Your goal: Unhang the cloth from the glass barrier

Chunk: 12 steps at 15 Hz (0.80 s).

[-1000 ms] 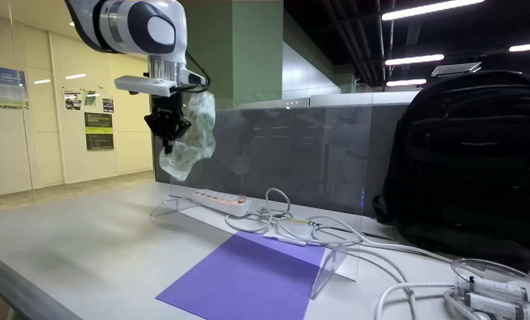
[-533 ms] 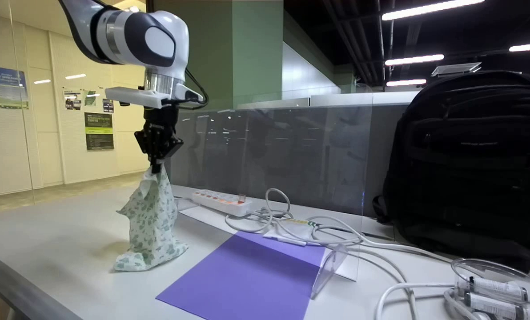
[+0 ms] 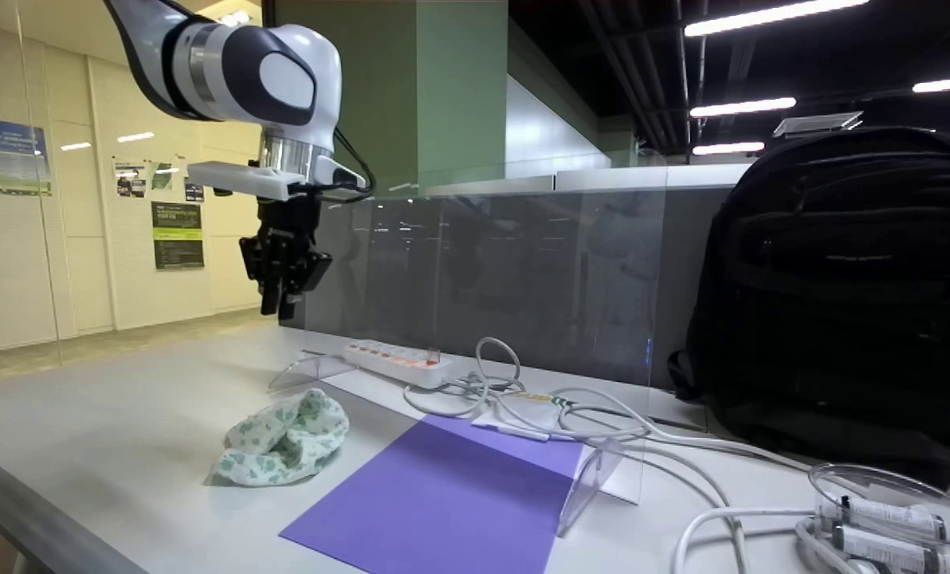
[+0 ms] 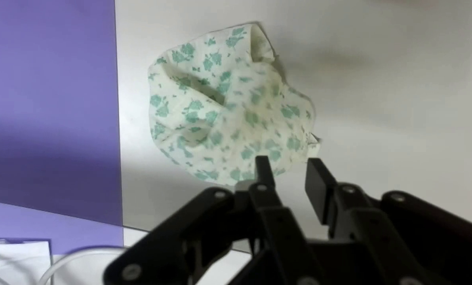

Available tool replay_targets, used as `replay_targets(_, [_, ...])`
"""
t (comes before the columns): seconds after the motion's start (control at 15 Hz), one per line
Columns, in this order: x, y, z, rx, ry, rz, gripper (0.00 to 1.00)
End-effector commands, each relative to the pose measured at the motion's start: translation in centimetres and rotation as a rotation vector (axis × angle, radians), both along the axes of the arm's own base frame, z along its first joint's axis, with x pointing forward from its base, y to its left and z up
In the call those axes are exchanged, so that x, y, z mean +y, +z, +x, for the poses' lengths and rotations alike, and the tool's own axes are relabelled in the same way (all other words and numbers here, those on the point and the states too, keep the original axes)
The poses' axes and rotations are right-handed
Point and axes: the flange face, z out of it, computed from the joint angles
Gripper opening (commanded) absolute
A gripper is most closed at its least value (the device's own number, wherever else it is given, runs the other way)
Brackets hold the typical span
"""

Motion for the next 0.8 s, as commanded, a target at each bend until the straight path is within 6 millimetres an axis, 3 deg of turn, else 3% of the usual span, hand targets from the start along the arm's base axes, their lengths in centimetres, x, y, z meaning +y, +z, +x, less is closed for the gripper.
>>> replay_targets(0.0, [0.11, 0.96, -0.12, -0.026, -0.036, 0.014, 0.61])
replay_targets(0.4, [0.18, 1.84, 0.32, -0.1, -0.023, -0.004, 1.0])
replay_targets(0.73, [0.27, 1.85, 0.33, -0.109, 0.006, -0.02, 1.0])
